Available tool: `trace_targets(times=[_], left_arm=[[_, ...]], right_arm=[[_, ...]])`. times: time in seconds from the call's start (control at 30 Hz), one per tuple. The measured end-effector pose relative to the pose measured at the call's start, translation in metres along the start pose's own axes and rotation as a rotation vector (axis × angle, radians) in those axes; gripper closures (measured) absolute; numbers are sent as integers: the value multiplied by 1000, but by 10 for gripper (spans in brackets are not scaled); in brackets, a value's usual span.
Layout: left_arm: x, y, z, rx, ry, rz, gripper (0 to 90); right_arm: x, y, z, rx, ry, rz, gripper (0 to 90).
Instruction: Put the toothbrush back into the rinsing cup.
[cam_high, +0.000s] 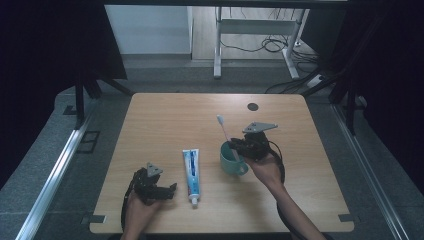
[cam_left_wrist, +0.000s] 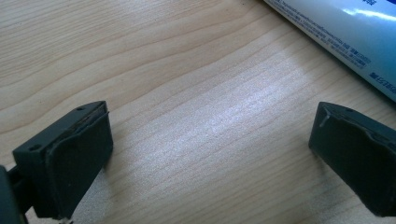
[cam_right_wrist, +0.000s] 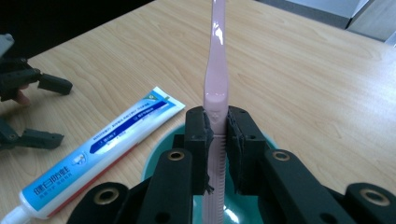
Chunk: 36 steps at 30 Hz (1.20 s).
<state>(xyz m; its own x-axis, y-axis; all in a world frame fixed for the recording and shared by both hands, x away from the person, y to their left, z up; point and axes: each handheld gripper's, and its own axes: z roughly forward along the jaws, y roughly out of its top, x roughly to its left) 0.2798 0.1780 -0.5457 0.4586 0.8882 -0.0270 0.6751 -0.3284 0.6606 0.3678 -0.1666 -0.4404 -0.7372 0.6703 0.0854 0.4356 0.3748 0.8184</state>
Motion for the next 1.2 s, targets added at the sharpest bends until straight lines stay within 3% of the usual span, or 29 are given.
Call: trace_targets(times=[1.07, 1.2], left_arm=[[0, 0, 0, -1, -1, -4, 0], [0, 0, 0, 0, -1, -4, 0]], right_arm=[[-5, -21, 19, 117, 9, 16, 774], [-7, -22, 21, 134, 7, 15, 740]])
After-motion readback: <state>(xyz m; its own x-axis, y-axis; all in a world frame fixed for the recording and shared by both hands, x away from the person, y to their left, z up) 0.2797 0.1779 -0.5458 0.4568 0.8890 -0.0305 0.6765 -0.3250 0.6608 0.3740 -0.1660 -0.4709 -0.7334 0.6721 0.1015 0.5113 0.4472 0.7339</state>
